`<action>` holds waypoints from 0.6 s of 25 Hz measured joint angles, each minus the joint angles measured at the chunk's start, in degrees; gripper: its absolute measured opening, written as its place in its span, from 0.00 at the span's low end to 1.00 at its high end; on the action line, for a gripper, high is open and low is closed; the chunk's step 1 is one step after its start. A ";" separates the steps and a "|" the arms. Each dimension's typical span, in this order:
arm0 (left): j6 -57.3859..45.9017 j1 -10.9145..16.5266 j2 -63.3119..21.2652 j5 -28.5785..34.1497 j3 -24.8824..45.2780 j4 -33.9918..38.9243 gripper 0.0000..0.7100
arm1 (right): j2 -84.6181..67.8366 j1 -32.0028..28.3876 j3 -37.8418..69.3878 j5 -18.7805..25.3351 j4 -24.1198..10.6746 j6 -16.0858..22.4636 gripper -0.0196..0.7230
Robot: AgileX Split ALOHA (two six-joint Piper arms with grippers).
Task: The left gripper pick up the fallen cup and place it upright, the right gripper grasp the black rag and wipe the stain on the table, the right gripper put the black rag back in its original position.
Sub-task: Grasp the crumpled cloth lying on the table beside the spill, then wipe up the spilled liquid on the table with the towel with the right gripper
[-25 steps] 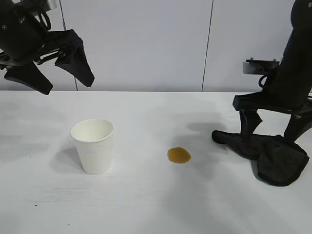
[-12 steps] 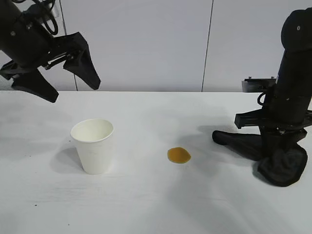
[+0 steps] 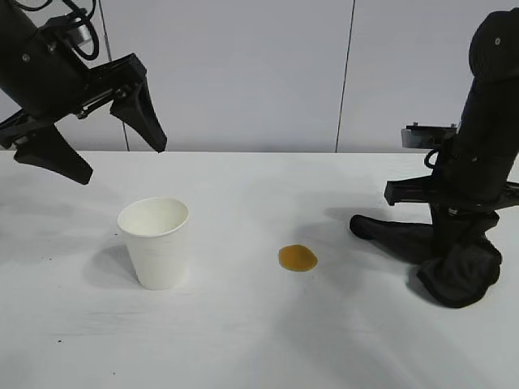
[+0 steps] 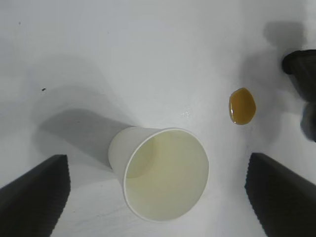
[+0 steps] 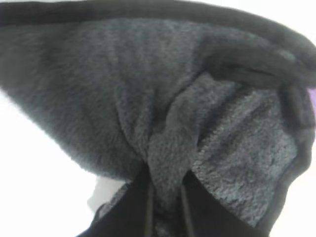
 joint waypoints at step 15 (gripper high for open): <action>-0.35 0.00 0.00 2.27 -1.64 0.16 0.98 | -4.14 8.81 0.00 -3.10 14.16 -5.98 0.07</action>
